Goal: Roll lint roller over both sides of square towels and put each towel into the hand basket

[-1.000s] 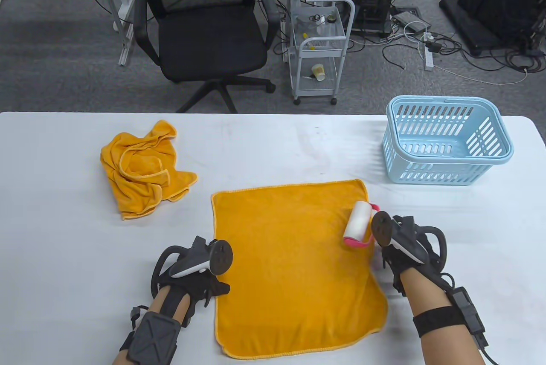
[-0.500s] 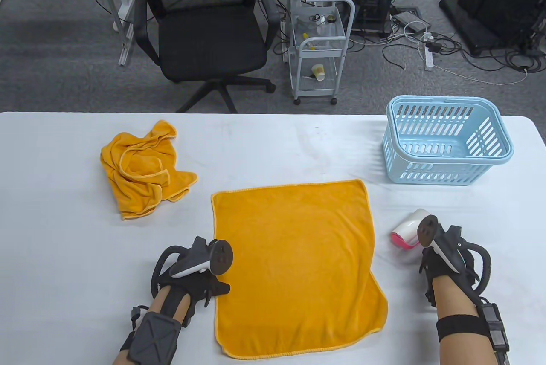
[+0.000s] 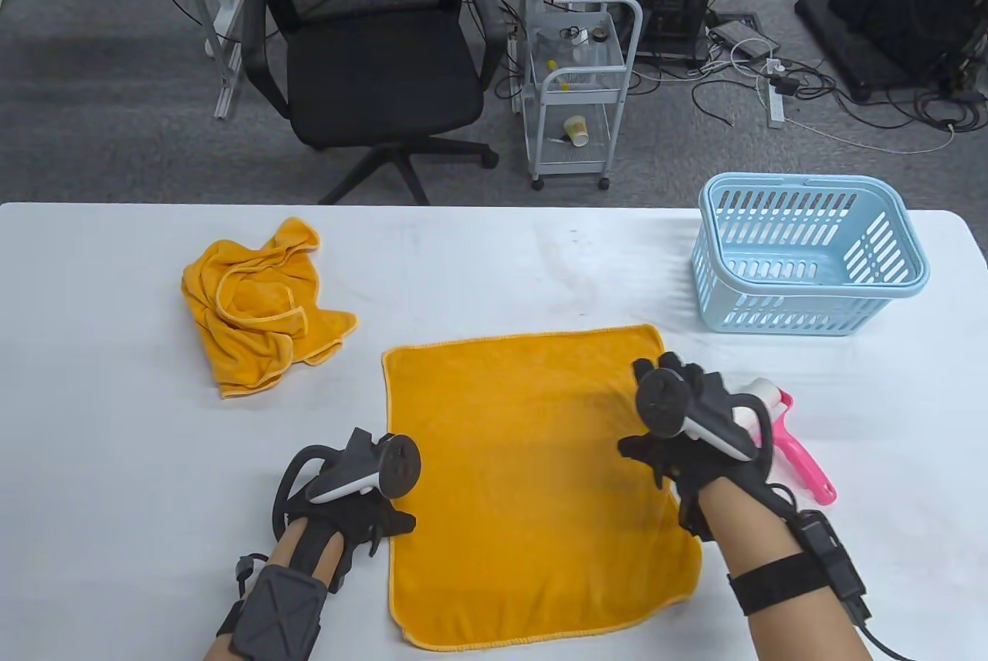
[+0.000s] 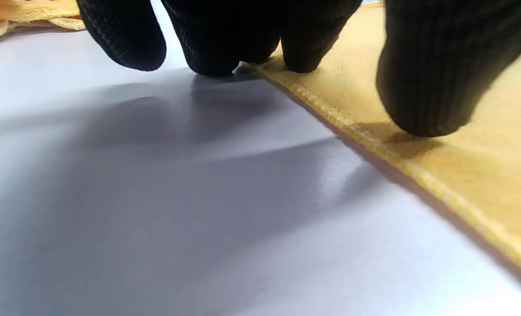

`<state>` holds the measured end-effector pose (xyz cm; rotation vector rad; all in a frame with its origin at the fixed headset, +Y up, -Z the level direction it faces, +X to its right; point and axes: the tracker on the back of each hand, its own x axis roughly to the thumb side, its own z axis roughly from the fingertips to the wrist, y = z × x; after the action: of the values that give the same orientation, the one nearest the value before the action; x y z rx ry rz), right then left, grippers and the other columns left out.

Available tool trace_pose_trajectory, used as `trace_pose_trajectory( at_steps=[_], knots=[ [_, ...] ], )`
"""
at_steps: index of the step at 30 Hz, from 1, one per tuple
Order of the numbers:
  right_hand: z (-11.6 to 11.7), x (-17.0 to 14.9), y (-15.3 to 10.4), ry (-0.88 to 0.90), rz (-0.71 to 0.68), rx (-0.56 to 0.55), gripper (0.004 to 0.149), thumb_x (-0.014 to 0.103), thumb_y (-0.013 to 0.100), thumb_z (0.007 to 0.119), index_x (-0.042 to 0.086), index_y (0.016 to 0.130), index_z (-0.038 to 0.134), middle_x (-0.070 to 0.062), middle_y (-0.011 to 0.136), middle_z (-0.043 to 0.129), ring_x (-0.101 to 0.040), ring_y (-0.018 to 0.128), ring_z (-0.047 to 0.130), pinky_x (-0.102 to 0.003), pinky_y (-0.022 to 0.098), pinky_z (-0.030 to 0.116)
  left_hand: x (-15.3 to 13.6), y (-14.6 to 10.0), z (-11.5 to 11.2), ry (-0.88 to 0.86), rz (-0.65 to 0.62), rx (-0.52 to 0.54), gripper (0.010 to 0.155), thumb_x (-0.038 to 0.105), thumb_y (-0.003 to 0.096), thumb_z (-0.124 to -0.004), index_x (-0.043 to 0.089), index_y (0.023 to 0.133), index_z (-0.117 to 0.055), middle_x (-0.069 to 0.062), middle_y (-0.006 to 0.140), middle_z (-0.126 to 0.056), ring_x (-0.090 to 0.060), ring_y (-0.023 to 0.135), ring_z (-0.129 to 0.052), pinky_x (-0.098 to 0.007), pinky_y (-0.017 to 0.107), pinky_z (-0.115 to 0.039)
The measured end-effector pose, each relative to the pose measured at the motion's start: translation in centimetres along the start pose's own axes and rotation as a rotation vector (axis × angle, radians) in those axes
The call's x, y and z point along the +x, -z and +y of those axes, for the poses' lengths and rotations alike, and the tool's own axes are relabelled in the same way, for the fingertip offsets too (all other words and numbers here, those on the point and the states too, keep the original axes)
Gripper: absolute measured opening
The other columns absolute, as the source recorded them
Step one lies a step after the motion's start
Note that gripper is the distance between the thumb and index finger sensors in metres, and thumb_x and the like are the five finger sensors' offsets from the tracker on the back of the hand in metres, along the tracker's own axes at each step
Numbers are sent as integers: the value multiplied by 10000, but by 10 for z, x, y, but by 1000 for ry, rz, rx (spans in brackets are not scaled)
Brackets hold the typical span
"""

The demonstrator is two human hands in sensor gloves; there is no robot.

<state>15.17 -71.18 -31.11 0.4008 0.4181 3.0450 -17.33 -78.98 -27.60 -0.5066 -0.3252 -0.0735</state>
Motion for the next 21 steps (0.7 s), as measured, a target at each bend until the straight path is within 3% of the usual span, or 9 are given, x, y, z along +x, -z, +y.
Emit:
trace_pose_trajectory(
  at_steps=[3,6,14,16,17,19,21],
  knots=[
    [18,42,13,-54,-88,107,1062,604,384,924,245,1133,262,-233,1157,235,-572,1038,394,-732,668,509,-1,0,0,-5,-2,-1,823,607,363,-887,308,1060,-567,-50,1211,-453,-386,1095,-604,-663,742,-574],
    [36,64,25,-114,-109,199,1089,614,377,929,255,1132,232,-240,1153,201,-582,1036,379,-740,664,510,-1,0,0,-10,-3,-1,824,607,363,-887,309,1061,-565,-72,1210,-453,-385,1096,-602,-662,741,-574],
    [72,74,42,-188,-105,298,1086,604,373,949,262,1134,254,-239,1156,240,-559,1039,427,-741,655,536,-4,-1,0,-30,-10,-4,828,609,360,-885,317,1062,-560,-48,1212,-451,-385,1099,-597,-663,742,-572],
    [72,71,43,-163,-104,308,1038,590,372,944,245,1139,336,-236,1154,311,-542,1029,448,-712,653,574,-5,-1,0,-47,-14,-2,869,612,358,-884,329,1075,-481,-70,1213,-442,-388,1099,-597,-665,742,-570],
    [71,70,44,-143,-93,252,987,554,381,956,244,1137,403,-224,1151,362,-527,1017,498,-693,648,601,-6,-2,0,-59,-16,-2,911,616,355,-884,334,1078,-408,-72,1215,-430,-390,1099,-594,-664,742,-569],
    [67,71,44,-158,-86,172,821,483,406,959,249,1088,567,-173,1104,529,-456,935,675,-624,626,687,-8,-2,0,-80,-20,0,965,624,348,-881,332,1075,-317,-78,1215,-416,-394,1099,-590,-666,744,-565],
    [67,71,46,-160,-71,118,585,399,442,940,237,958,717,-121,1004,686,-382,811,810,-565,579,758,-9,-2,0,-93,-27,0,1003,635,338,-880,334,1068,-261,-77,1216,-401,-402,1099,-587,-666,744,-563]
  ],
)
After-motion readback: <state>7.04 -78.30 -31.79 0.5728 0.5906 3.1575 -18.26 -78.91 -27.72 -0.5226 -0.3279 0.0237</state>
